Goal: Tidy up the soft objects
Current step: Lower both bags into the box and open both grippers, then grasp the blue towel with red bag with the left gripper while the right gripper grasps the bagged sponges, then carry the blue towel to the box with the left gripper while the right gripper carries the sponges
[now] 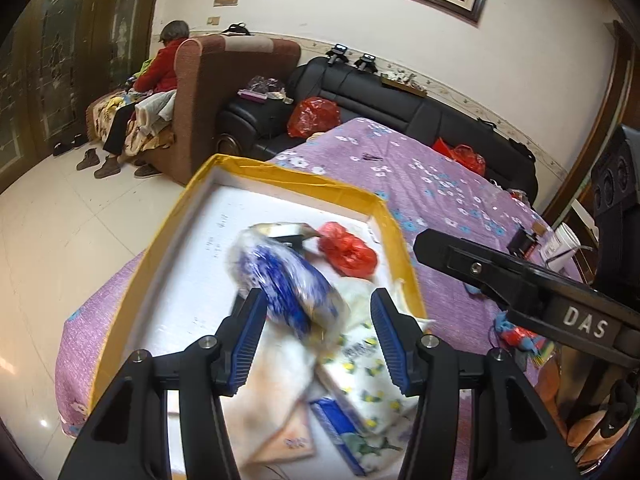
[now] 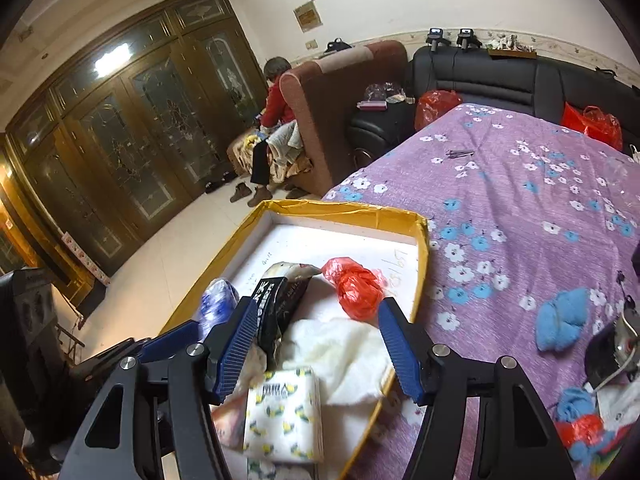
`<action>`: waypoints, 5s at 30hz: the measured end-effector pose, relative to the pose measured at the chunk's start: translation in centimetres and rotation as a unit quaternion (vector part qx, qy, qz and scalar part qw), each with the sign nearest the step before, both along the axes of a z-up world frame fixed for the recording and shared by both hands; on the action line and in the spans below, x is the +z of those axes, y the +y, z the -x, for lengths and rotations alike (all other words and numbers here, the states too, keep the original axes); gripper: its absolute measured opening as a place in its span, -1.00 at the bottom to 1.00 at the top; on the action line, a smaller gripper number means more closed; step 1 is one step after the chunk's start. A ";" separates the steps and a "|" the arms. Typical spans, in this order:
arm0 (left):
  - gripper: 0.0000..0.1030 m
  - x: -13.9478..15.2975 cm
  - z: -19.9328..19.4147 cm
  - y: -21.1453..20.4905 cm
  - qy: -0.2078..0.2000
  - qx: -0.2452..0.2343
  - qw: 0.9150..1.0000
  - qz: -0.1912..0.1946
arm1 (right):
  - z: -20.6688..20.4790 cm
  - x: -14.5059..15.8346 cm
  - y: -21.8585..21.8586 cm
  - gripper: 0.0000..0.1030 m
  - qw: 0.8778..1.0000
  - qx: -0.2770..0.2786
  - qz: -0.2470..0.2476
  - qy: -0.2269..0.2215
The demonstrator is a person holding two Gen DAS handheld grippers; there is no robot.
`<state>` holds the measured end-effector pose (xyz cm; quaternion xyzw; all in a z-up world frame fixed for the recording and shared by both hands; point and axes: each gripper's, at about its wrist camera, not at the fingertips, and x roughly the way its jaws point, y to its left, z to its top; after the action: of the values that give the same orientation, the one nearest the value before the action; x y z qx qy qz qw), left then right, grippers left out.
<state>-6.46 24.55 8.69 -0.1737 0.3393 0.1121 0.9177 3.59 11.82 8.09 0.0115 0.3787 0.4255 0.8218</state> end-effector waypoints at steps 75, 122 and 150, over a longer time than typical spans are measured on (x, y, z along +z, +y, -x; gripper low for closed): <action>-0.20 -7.7 -2.4 -21.8 0.064 -0.248 0.965 -0.056 | -1.3 -4.3 -32.0 -0.33 0.956 -0.292 -0.033 -0.013; -0.25 -7.8 -2.8 -22.4 0.075 -0.230 0.966 -0.085 | 0.4 -5.6 -26.6 -0.32 0.985 -0.146 -0.086 0.024; -0.25 -1.6 1.5 -14.9 -0.024 -0.170 0.984 -0.051 | 2.2 -3.1 -21.8 -0.32 0.989 -0.125 -0.080 0.010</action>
<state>-7.94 9.70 7.12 -0.0686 0.3357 -0.0329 0.9389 1.35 -9.93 4.96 0.1286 0.3471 0.3481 0.8613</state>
